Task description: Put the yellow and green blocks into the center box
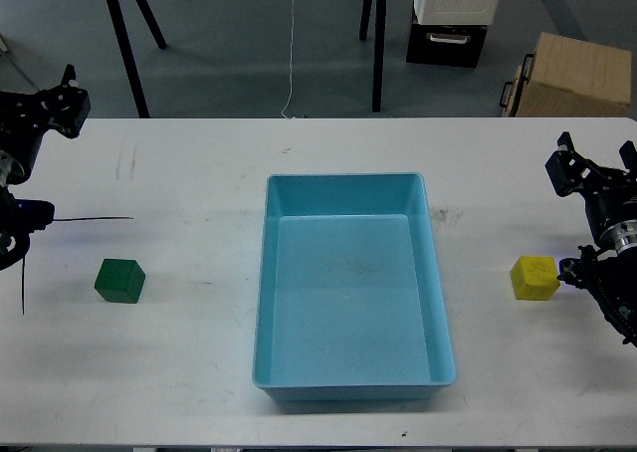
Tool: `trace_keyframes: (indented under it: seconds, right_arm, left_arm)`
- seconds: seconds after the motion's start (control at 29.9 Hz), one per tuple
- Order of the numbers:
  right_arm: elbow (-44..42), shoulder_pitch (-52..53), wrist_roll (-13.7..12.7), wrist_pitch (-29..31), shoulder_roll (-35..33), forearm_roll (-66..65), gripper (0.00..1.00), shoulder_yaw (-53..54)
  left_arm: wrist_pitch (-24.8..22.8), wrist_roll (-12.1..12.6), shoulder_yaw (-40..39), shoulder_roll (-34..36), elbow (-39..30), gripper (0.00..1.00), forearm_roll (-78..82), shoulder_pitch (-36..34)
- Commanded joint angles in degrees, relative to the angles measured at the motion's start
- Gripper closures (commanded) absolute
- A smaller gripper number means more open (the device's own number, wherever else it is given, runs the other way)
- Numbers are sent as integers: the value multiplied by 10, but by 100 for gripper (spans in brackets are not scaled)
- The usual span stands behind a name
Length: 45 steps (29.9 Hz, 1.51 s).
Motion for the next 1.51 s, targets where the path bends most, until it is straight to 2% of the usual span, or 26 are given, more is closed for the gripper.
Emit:
trace_keyframes:
  seconds: [0.0,0.03,0.07,0.17,0.23,1.47]
  right_arm:
    - [1,0,0,1,-1,0,1,0]
    - [1,0,1,1,-1,0,1,1]
    - [0,1,0,1,-1,0,1,1]
    - [0,0,1,1,-1,0,1,2]
    - [0,0,1,1,-1,0,1,2]
    - [-2,-1,1,2,5,-19,1,0]
  left_arm:
    - [2,0,-1,0,2,0,-1,-1]
    - [3,0,-1,0,3,0,-2,-2]
    - [5,10,-1,1,3,0,-3,-2]
    - [12,57,0,1,5,0,-4,-3]
    - [18,66,0,1,5,0,-4,-2]
    - [20,54,-4,-3,3,0,-9,4]
